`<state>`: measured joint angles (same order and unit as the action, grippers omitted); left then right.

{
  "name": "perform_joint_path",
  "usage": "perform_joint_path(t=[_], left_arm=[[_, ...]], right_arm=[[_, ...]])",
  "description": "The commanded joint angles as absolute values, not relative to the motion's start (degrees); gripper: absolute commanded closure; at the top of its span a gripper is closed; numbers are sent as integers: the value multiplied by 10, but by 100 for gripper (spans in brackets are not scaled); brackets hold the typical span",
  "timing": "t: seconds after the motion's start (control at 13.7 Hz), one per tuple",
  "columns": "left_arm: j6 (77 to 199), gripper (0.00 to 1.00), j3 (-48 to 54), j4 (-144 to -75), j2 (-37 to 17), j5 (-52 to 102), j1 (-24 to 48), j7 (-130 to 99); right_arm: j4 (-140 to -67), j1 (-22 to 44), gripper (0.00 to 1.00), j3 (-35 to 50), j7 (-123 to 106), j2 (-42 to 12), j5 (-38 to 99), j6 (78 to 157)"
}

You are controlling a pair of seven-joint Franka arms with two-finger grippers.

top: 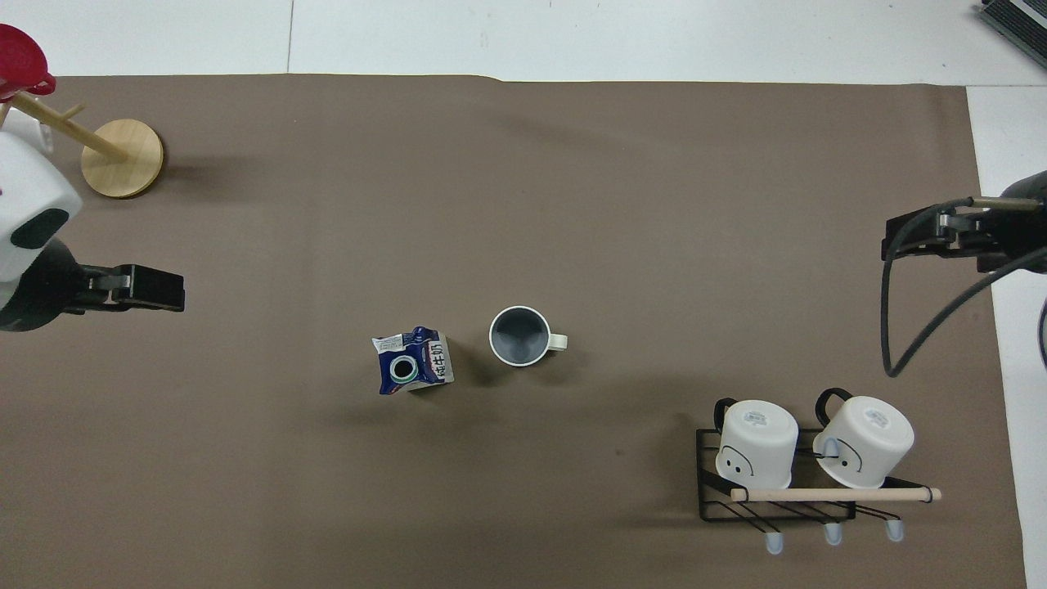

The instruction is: Place cup and milk on table

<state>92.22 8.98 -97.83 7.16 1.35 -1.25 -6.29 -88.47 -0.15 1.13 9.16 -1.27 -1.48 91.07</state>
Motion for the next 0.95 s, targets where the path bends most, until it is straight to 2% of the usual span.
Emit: perform_joint_path(t=[0.0,0.87], left_arm=[[907,0,74,-971,77,7,-23,-56],[874,0,81,-950,77,7,-18,-2]], right_arm=[[-898,-12,0,17,73,0,-4,911],[-899,-12,0,17,73,0,-4,911]])
